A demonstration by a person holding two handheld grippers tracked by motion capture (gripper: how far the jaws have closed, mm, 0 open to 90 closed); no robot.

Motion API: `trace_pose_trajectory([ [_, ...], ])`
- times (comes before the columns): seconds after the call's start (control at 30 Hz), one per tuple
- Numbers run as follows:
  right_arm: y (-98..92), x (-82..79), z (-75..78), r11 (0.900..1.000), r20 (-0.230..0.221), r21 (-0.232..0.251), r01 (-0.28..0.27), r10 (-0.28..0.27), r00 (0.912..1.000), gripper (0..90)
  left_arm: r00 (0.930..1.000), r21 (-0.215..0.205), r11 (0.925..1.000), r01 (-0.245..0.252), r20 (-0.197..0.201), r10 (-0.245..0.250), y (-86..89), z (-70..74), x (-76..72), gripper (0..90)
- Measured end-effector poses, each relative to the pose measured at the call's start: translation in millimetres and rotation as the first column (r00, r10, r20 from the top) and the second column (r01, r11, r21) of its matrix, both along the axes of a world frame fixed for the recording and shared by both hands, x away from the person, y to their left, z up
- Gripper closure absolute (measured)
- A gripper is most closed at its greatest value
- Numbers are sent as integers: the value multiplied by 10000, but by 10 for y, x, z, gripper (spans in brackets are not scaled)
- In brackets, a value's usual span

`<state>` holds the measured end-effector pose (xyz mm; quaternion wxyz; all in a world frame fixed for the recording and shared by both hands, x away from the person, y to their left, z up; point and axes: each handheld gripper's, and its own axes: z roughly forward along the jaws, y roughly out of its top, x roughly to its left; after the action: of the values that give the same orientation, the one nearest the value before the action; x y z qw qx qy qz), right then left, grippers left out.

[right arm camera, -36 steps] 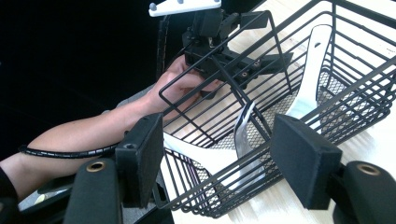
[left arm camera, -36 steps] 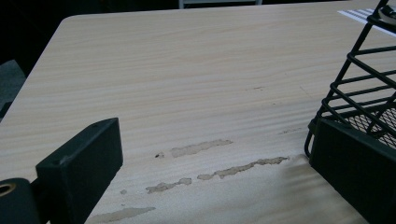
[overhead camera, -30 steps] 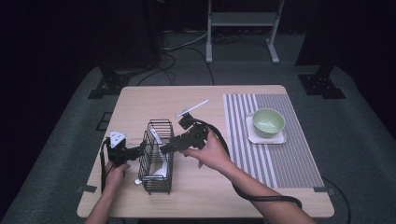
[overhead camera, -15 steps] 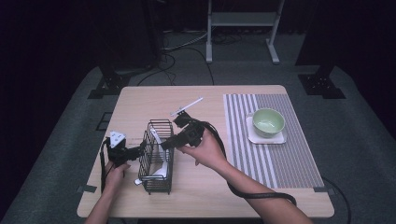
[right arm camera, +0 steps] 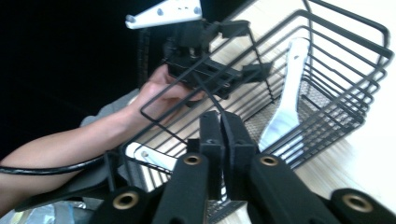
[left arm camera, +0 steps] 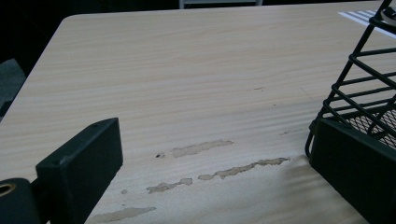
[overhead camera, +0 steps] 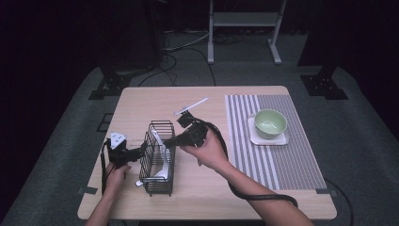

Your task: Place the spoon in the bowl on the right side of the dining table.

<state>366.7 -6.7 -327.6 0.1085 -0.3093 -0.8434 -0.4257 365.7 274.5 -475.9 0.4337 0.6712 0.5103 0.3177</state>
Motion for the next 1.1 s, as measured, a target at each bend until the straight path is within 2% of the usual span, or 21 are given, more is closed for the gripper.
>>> trace_pose_trajectory([
  [0.07, 7, 1, -3, 9999, -75, -19, -129, 129, 9999, 892, 10000, 2, 10000, -1, -2, 1, 0, 0, 0, 16],
  [0.13, 10, -5, 4, 10000, 87, -76, -25, 25, 10000, 869, 10000, -5, 10000, -12, 12, 12, 0, -1, 1, 16],
  [0.37, 43, 13, 30, 9998, 135, -179, -3, 6, 9999, 778, 10000, -17, 10000, -4, 10, 4, 1, -1, 1, 16],
  [0.57, 109, 15, 29, 9989, 348, -458, -31, 47, 9994, 751, 10000, -1, 10000, 8, -7, -8, 1, 0, 0, 16],
  [0.7, 132, 18, 34, 9985, 405, -548, -49, 72, 9992, 756, 10000, -14, 10000, -5, -7, 5, 0, 0, 1, 16],
  [0.93, 125, 11, 25, 9969, 396, -779, -132, 163, 9991, 829, 10000, 13, 10000, -1, -1, 1, -2, 0, 1, 16],
  [1.07, 125, 19, 33, 9963, 379, -845, -163, 195, 9991, 827, 10000, 12, 10000, -2, -9, 2, -1, 0, 1, 16],
  [1.1, 127, 22, 38, 9961, 406, -875, -141, 177, 9990, 791, 10000, 8, 10000, -2, -8, 2, -1, 0, 1, 16],
])
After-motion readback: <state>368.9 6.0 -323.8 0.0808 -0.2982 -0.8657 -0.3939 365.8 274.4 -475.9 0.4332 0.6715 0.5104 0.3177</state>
